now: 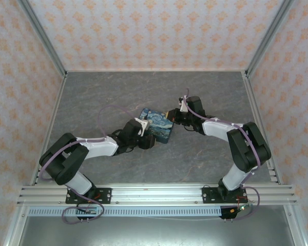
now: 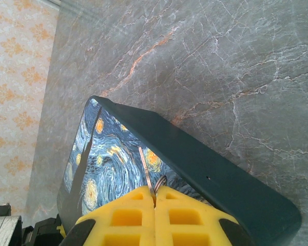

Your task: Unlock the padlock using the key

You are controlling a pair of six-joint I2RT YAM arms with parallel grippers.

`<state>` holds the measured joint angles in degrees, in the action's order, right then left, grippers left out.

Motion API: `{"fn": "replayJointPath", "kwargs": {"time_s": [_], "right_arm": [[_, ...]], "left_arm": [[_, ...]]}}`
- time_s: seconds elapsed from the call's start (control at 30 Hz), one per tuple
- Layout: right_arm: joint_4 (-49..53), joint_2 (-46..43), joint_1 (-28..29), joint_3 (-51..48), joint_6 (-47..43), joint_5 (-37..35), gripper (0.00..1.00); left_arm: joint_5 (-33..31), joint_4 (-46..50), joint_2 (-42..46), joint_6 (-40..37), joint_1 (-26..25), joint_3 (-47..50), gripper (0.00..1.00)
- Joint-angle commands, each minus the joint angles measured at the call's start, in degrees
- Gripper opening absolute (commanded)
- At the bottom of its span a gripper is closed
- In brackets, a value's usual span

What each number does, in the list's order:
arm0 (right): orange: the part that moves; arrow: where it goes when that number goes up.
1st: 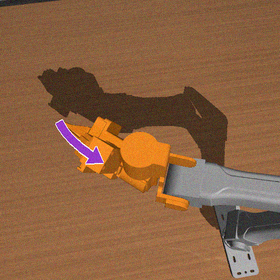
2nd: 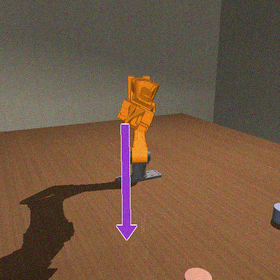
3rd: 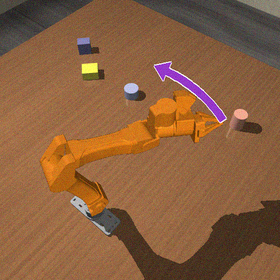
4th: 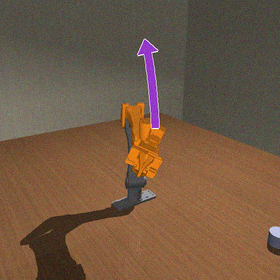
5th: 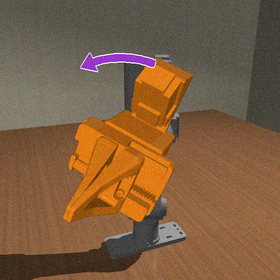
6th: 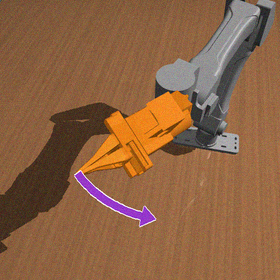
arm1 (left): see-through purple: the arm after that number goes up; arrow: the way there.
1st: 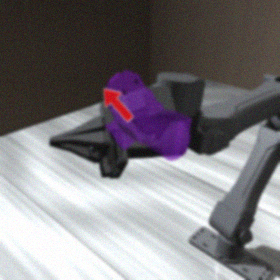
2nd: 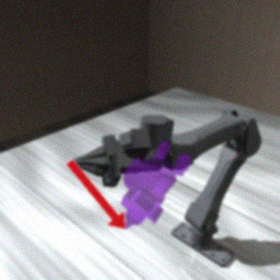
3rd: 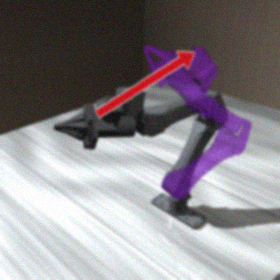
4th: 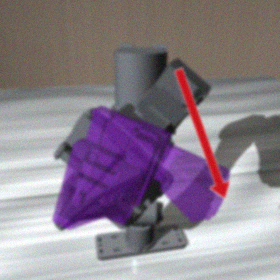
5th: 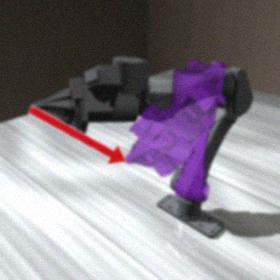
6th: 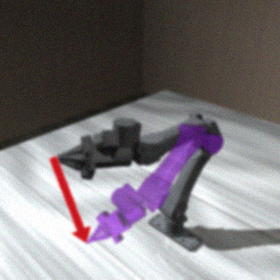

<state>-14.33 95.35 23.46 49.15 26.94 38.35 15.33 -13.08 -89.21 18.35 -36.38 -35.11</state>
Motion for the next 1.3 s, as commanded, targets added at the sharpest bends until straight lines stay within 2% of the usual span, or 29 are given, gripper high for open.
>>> {"fn": "replayJointPath", "kwargs": {"time_s": [0.0, 0.4, 0.83, 1.27], "right_arm": [[0.3, 1.0, -0.4, 0.7, -1.5, -1.2, 0.00], [0.2, 1.4, -0.4, 1.2, -1.2, -0.8, 0.00], [0.6, 1.2, -0.4, 1.2, -1.1, -1.1, 0.00], [0.4, 1.0, -0.4, 1.1, -1.3, -1.2, 0.00]], "left_arm": [[-5.8, -4.2, 2.3, -2.0, 0.3, 2.7, 0.64], [-5.7, -6.1, 2.2, -1.6, -1.0, 3.5, 0.65], [-11.2, -4.0, -4.1, -0.6, -4.8, -2.0, 0.64], [-12.5, -2.6, -7.5, -1.0, -5.7, -4.9, 0.47]]}}
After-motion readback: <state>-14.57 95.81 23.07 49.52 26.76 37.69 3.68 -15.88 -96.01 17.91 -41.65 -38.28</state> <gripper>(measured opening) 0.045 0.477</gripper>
